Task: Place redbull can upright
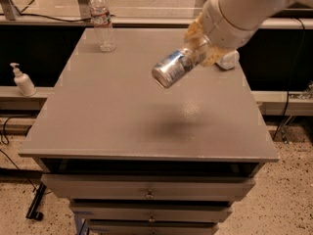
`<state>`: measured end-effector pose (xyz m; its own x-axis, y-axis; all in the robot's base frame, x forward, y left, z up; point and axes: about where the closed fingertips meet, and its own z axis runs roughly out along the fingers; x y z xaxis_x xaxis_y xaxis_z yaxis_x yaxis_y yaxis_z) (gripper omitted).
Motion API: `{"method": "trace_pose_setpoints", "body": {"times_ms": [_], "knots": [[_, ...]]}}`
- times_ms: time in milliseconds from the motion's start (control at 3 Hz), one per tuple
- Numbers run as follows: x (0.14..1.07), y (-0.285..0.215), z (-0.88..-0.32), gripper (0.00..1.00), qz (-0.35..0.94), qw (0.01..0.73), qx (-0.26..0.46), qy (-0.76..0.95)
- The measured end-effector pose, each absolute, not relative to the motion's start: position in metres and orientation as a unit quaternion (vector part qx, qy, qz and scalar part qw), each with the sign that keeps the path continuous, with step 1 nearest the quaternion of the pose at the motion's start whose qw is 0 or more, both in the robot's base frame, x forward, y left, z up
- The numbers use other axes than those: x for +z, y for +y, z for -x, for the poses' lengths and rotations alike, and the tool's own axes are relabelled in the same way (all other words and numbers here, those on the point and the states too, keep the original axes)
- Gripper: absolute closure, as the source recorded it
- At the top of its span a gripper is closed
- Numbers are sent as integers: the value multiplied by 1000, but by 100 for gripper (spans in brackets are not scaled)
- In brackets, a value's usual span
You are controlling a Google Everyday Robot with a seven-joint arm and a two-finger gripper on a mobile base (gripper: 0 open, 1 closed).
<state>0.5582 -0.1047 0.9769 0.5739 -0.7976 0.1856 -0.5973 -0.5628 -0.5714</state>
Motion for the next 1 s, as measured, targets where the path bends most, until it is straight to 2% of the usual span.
{"method": "trace_pose_setpoints", "body": {"times_ms": [333, 667, 1000], "knots": [[984, -117, -564, 100, 852, 279, -258, 361], [1035, -91, -591, 100, 830, 383, -272, 299], [1080, -87, -595, 100, 821, 411, -302, 258]]}}
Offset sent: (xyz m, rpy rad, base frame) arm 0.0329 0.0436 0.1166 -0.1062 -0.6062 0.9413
